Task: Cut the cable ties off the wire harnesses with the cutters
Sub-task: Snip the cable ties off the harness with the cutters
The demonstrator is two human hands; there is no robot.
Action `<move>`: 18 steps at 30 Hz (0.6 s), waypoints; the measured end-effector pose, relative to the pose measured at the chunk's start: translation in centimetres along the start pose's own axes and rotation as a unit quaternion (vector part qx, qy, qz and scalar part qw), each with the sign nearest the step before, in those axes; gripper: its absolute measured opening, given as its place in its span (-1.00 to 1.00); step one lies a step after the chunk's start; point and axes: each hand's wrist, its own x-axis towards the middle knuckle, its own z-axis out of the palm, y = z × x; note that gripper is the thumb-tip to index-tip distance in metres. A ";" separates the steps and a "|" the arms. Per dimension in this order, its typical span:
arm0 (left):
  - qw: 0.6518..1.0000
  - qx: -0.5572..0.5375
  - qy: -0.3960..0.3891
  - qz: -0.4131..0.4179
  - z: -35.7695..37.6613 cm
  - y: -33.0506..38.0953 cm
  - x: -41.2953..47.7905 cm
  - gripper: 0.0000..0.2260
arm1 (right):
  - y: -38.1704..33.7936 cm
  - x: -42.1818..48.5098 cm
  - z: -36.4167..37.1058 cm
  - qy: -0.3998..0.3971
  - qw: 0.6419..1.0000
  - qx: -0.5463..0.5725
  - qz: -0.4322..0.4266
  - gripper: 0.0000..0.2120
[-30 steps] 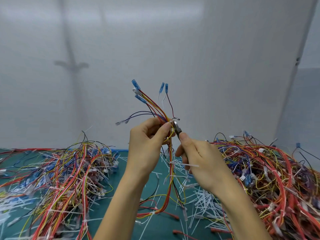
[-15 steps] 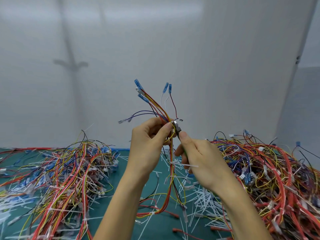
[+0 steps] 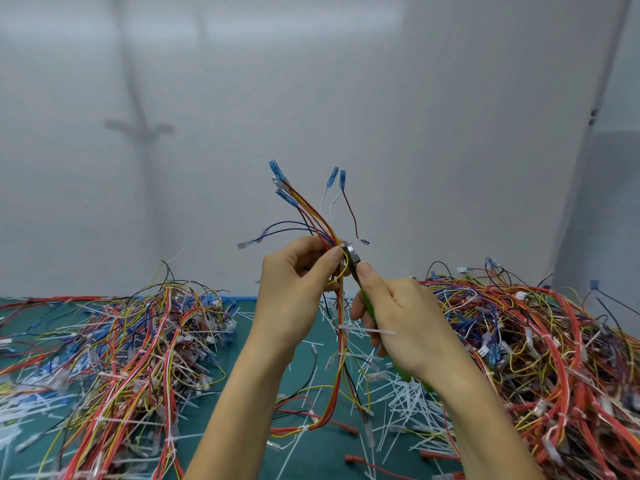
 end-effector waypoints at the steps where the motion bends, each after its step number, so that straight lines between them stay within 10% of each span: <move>1: 1.000 -0.001 -0.001 0.000 0.0 0.0 0.0 -0.88 | 0.0 0.0 0.0 0.002 1.000 0.000 0.000 -0.35; 18: 1.000 0.023 -0.006 -0.010 -0.5 0.2 0.1 -0.91 | -0.2 -0.1 0.1 -0.011 0.999 0.038 0.018 -0.35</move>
